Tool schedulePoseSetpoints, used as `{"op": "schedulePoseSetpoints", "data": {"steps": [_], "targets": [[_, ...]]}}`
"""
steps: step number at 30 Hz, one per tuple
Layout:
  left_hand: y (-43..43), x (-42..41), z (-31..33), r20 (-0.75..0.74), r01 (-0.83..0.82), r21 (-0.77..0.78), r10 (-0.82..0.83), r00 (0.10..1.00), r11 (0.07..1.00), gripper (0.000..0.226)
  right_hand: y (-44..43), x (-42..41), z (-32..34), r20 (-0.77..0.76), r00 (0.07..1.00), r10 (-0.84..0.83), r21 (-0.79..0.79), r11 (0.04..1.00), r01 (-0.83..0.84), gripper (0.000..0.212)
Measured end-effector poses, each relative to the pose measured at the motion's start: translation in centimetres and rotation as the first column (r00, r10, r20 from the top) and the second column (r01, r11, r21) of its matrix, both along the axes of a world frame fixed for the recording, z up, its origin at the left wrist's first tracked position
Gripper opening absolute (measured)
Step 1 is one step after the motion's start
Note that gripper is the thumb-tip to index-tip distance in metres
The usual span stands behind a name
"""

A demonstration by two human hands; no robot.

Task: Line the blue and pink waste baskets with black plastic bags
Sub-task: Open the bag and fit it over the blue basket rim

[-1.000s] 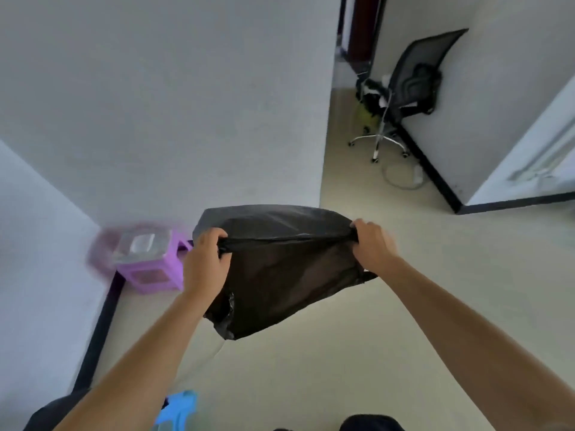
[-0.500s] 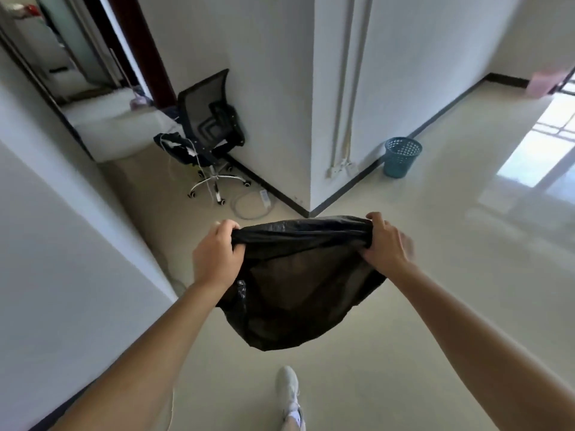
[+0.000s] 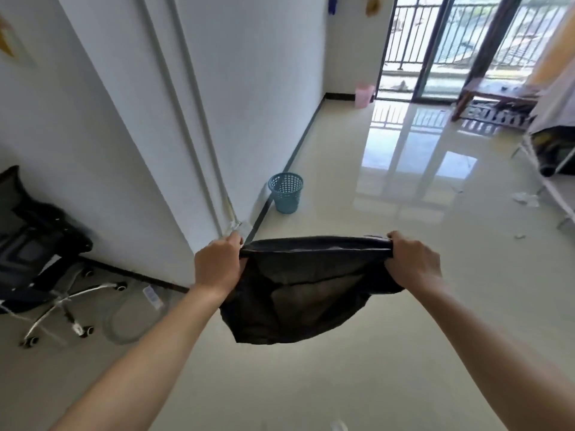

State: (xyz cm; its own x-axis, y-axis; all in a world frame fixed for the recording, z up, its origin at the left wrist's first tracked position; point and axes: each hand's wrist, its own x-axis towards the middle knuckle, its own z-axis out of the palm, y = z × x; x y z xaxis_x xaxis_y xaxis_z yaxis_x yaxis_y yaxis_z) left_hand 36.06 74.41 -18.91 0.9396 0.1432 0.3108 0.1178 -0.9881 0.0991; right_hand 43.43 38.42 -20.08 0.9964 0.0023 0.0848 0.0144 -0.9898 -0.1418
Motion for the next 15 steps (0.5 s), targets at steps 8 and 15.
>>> {"op": "schedulePoseSetpoints", "data": {"steps": [8,15], "targets": [[-2.8,25.8,-2.7,-0.248,0.004,0.029,0.004,0.969,1.000,0.030,-3.1,21.6,-4.5,-0.128,0.985,-0.116,0.039,0.992,0.122,0.020],[-1.0,46.6,0.8,-0.210,-0.176,-0.150,0.143,0.967,0.973,0.042,0.8,44.3,1.4,-0.032,0.999,-0.028,0.158,0.987,0.033,0.026]]}}
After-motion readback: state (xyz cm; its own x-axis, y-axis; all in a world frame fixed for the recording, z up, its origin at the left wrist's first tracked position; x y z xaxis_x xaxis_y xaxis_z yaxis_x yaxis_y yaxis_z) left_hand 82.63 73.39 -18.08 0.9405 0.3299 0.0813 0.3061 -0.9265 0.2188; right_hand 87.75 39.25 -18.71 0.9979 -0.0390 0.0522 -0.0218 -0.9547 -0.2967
